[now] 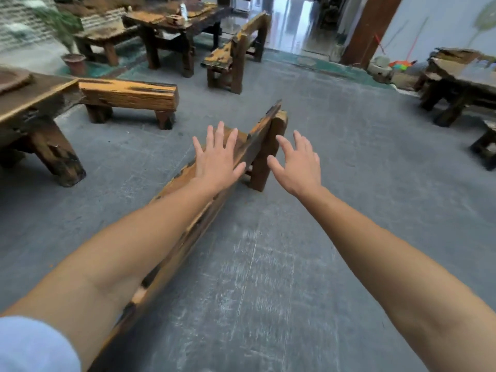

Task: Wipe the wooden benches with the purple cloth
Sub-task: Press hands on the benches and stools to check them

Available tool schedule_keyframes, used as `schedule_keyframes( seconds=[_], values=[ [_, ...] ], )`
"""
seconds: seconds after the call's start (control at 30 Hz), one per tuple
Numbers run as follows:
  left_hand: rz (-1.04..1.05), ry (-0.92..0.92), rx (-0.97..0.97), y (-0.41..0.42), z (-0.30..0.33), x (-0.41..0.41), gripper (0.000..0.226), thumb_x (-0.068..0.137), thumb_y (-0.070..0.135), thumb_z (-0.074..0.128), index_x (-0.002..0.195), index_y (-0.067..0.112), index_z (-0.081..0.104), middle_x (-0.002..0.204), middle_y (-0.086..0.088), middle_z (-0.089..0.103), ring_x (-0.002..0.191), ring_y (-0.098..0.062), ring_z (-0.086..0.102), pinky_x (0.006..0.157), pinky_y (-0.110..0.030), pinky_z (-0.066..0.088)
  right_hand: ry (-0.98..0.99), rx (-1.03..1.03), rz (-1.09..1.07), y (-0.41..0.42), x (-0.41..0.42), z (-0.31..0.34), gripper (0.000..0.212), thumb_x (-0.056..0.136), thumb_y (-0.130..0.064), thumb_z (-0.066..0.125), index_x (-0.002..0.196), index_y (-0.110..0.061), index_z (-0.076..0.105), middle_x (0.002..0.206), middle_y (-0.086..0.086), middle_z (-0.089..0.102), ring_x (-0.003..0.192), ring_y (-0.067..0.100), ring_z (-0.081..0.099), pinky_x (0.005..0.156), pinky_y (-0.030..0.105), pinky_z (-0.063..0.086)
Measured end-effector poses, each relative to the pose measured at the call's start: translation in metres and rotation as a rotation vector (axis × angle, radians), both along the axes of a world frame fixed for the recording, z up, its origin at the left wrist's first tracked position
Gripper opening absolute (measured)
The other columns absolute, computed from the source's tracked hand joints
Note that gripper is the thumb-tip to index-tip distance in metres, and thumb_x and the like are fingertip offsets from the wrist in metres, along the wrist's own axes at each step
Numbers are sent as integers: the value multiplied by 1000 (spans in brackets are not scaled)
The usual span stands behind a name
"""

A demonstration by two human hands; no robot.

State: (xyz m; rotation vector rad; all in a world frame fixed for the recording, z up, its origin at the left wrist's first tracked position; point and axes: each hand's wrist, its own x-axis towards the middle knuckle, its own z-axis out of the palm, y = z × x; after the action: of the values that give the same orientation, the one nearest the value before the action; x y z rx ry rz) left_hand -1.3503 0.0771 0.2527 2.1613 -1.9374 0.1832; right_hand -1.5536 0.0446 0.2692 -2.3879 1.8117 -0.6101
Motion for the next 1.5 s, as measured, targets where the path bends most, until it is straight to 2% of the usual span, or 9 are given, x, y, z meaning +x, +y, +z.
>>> schedule_keyframes(
  seconds=[0.17,0.43,0.67,0.83,1.07,1.2,1.27,1.37,1.5],
  values=[
    [94,1,-22,-110,4,-30,87,93,62,47,160,24,6,169,-13,0,155,-36,2,119,-68,11,0,1,90,-135,-19,14,62,97,-54,50,153,-30,41,168,13,23,155,32,18,121,54,25],
    [182,51,4,-317,-45,-37,87,90,64,48,159,24,13,168,-13,7,155,-36,6,117,-69,15,28,76,157,-346,-24,-37,63,96,-57,46,154,-32,39,169,11,23,156,30,17,121,55,24],
    [257,44,56,-461,-50,-51,87,91,64,46,159,23,10,169,-13,6,155,-36,5,118,-68,15,58,93,230,-526,-36,-36,65,96,-56,46,154,-29,39,167,15,25,154,33,22,120,56,28],
    [361,16,78,-519,-72,-56,87,91,64,47,159,24,11,169,-13,4,155,-34,4,119,-66,14,69,103,342,-610,-20,-60,64,97,-55,45,155,-28,39,168,15,23,155,34,20,120,56,27],
    [493,61,67,-538,-112,-63,78,93,66,39,158,28,16,168,-13,10,155,-35,9,119,-66,16,45,231,476,-662,-13,-100,66,99,-52,50,158,-27,33,169,14,20,155,34,19,120,52,28],
    [599,131,120,-555,-159,-61,66,95,69,33,154,42,23,168,-7,11,154,-36,13,116,-70,19,202,243,616,-710,2,-132,66,99,-52,48,158,-26,32,169,14,20,154,35,19,119,56,30],
    [631,121,117,-565,-168,-52,62,95,71,29,152,47,25,169,-2,11,153,-37,15,115,-71,21,291,104,713,-726,13,-140,65,98,-51,47,157,-25,35,169,14,22,155,34,20,120,57,27],
    [688,126,132,-586,-192,-32,64,94,74,24,153,48,22,169,0,9,151,-38,19,114,-68,25,275,-30,776,-759,38,-163,62,97,-50,46,154,-24,41,167,14,28,154,34,22,121,59,23],
    [733,216,129,-582,-258,-43,63,96,72,24,153,47,20,168,0,13,142,-39,35,106,-60,39,412,164,846,-784,59,-238,60,102,-53,34,156,-26,36,165,7,35,151,34,29,119,59,24]
  ],
)
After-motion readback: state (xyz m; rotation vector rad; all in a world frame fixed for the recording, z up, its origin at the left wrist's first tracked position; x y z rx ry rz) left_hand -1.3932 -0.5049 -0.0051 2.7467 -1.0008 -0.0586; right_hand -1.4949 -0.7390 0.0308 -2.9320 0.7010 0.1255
